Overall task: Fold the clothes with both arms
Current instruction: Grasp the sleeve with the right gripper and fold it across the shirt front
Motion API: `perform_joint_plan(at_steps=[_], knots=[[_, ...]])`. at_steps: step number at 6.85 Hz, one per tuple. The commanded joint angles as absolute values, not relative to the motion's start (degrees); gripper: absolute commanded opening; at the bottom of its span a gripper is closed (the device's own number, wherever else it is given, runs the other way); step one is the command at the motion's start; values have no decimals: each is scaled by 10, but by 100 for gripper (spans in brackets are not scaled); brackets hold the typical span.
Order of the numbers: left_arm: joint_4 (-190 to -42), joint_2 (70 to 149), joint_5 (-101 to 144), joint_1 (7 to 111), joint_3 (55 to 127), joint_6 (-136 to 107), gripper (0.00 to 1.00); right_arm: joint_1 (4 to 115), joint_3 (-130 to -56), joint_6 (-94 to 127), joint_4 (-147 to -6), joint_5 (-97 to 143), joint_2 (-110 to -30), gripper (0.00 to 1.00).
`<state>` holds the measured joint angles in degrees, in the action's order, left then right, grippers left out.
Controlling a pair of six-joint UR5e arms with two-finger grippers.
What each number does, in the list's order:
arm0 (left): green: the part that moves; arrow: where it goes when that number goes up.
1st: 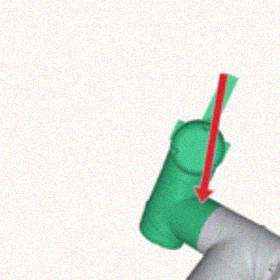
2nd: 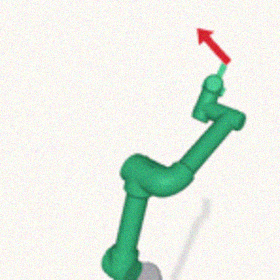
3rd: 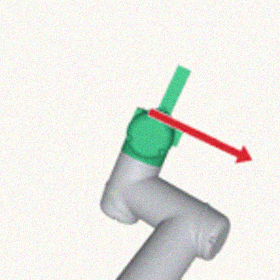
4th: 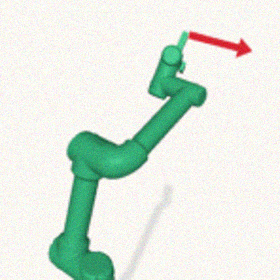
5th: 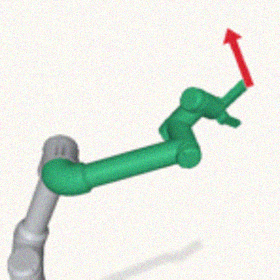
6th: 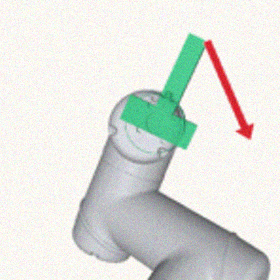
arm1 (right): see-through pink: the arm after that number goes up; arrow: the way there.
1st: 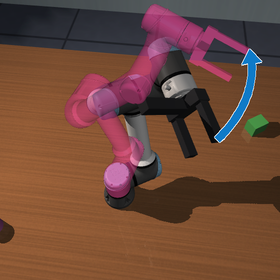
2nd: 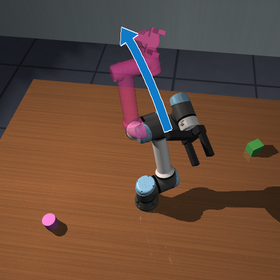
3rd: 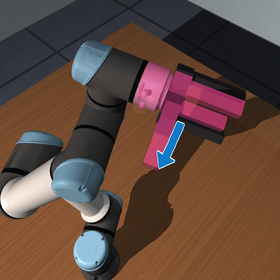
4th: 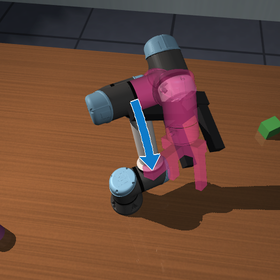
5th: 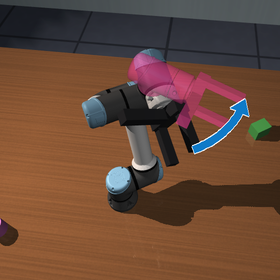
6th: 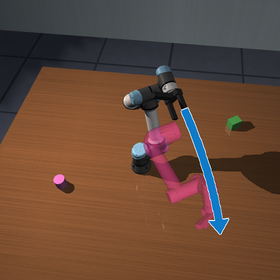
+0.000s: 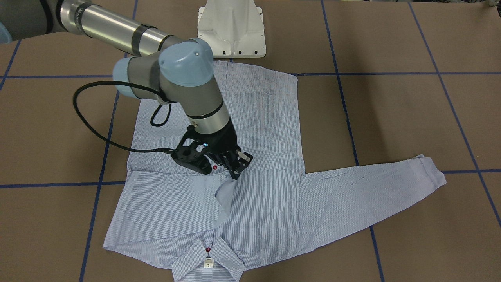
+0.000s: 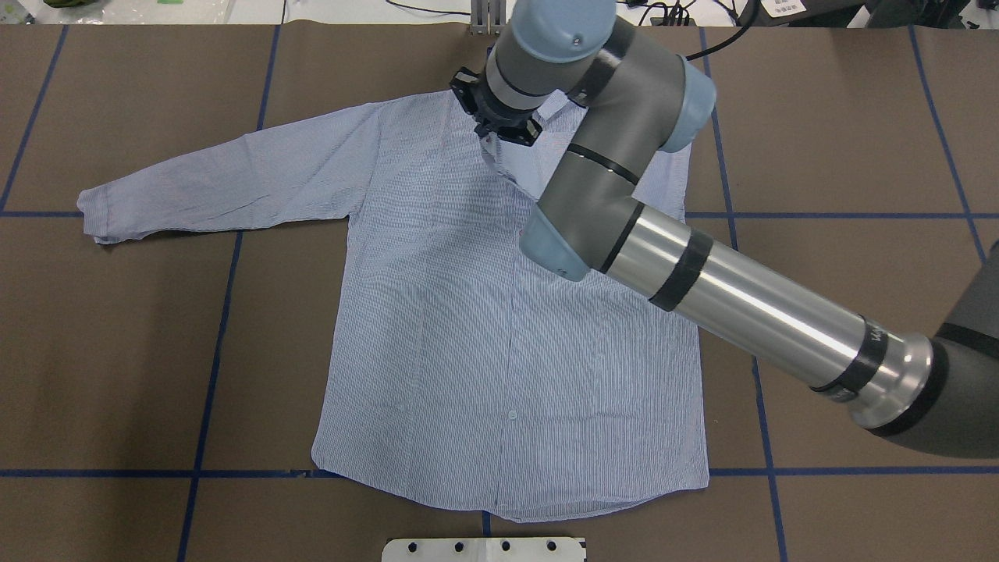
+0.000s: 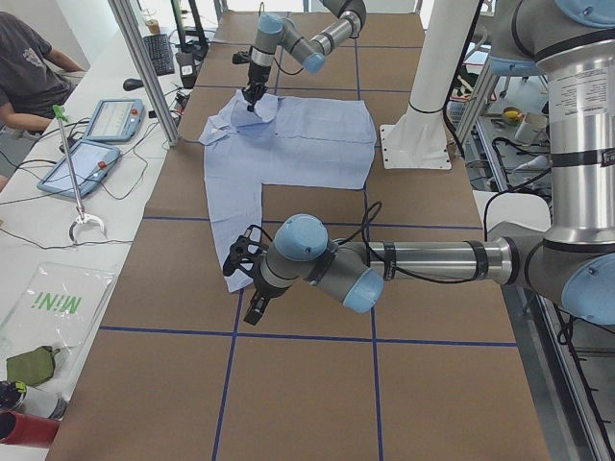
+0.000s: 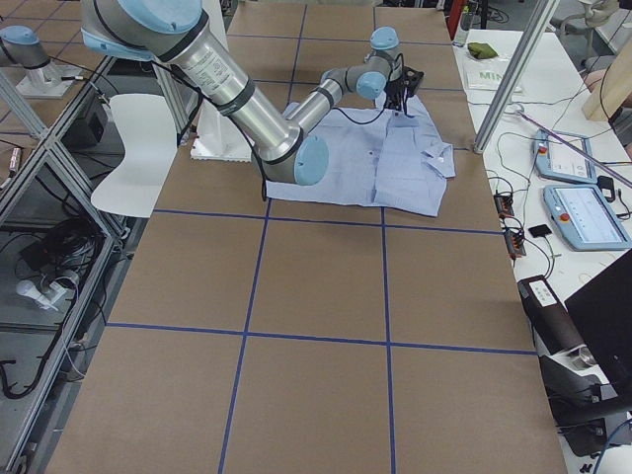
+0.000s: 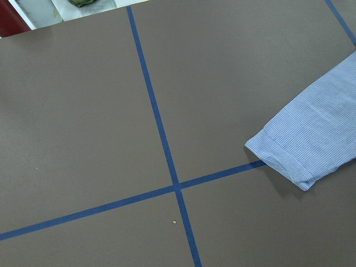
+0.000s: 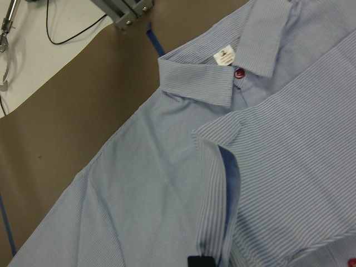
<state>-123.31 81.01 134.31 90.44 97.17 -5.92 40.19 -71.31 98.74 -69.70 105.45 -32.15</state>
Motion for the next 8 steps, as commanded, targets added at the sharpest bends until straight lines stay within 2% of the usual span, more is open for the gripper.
perform_joint_plan(at_steps=[1, 3, 4, 5, 7, 8], knots=[[-1233, 809, 1343, 904, 973, -58, 100, 376, -652, 997, -674, 1031, -269, 0], [-1233, 809, 1343, 904, 973, -59, 100, 357, -640, 1019, -671, 984, -261, 0], [-1234, 809, 1343, 904, 972, -60, 100, 357, -635, 1037, -671, 983, -261, 29], [-1238, 810, 1343, 904, 970, -60, 100, 351, -630, 1039, -671, 963, -258, 98], [-1270, 817, 1347, 892, 951, -96, 100, 343, -588, 1065, -672, 947, -219, 100], [-1273, 857, 1345, 859, 914, -152, 100, 344, -606, 1063, -678, 949, -221, 100]])
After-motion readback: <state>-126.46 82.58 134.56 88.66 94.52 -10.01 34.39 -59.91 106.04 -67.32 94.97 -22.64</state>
